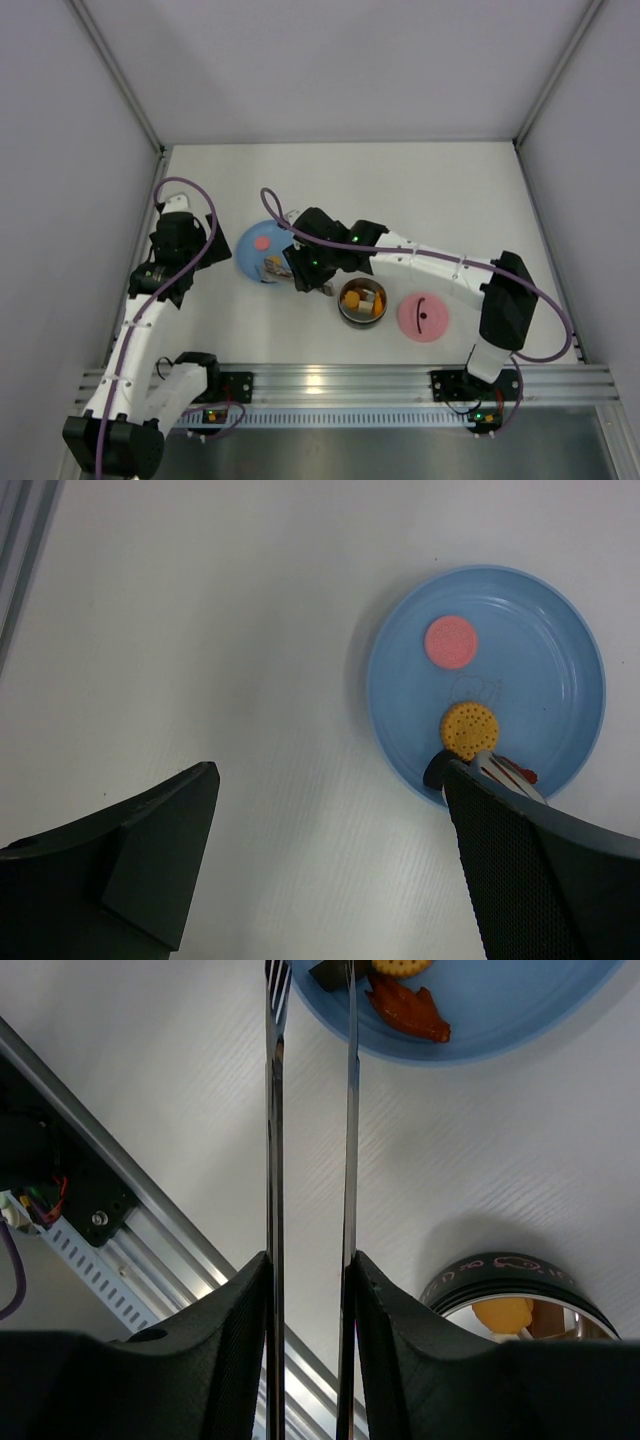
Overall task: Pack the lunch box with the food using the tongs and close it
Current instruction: Pick up the fake food from the plate.
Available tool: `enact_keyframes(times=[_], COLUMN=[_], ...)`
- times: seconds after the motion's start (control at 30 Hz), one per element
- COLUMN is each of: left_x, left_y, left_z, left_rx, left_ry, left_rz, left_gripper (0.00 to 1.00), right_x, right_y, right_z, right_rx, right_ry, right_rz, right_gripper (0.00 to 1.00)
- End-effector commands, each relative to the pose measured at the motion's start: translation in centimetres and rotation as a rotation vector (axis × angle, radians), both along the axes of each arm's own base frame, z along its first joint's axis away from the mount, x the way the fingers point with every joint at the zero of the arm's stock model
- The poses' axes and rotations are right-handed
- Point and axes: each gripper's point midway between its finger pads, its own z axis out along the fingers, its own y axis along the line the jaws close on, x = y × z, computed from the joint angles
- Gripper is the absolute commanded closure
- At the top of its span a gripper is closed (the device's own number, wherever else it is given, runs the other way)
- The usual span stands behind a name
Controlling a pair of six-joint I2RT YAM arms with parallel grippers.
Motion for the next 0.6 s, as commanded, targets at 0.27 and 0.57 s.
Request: enact_keyframes(times=[0.27,0.57], left_x=[0.3,0.3], left_y=[-0.1,-0.1], left_z=[0.0,0.0], left_rx=[0.005,0.003], left_ry=[-0.009,-0.009], left_rz=[-0.009,-0.011], left_gripper=[0.01,0.01], right_x=[1.2,1.8], right_y=[2.5,2.5], right_z=[1.0,0.8], right_rx=[0.037,0.012], right_ry=[-0.058,-0.074], right_rz=[-0.016,-0.031], right_gripper=[0.64,0.64])
